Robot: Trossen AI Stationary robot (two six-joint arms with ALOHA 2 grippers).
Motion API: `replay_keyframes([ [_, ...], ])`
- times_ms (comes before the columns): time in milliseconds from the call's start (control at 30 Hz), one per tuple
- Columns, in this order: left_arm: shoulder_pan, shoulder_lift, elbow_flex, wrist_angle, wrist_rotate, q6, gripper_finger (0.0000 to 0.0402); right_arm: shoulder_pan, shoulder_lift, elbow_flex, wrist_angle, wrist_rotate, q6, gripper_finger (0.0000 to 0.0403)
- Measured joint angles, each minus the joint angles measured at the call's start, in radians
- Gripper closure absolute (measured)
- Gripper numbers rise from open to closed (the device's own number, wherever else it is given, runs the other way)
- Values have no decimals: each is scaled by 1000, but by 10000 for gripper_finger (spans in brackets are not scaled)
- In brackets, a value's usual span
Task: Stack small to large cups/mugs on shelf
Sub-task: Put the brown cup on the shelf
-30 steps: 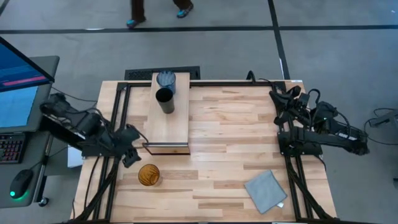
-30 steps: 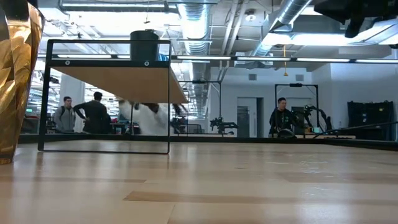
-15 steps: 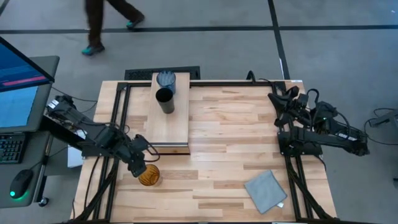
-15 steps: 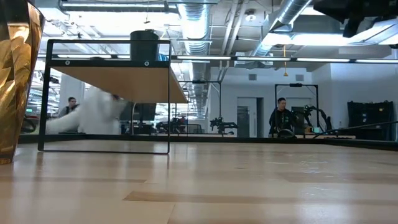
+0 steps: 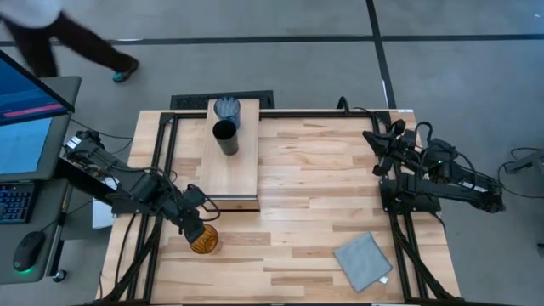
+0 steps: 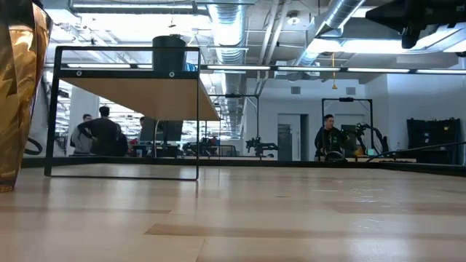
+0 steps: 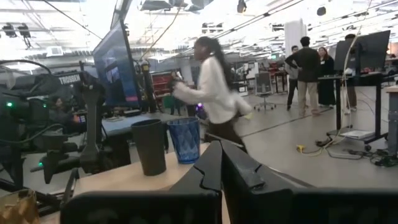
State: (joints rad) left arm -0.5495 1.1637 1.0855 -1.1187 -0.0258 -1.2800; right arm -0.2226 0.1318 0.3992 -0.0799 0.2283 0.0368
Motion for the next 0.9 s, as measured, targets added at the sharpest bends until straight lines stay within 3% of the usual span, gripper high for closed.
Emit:
replay_keyframes([
  [400,2,25,-27,11,48,-26,136,0,0,0,0,0,-8,377],
  [900,14,149,-27,4,90,44,142,0,0,0,-2,0,-10,377],
])
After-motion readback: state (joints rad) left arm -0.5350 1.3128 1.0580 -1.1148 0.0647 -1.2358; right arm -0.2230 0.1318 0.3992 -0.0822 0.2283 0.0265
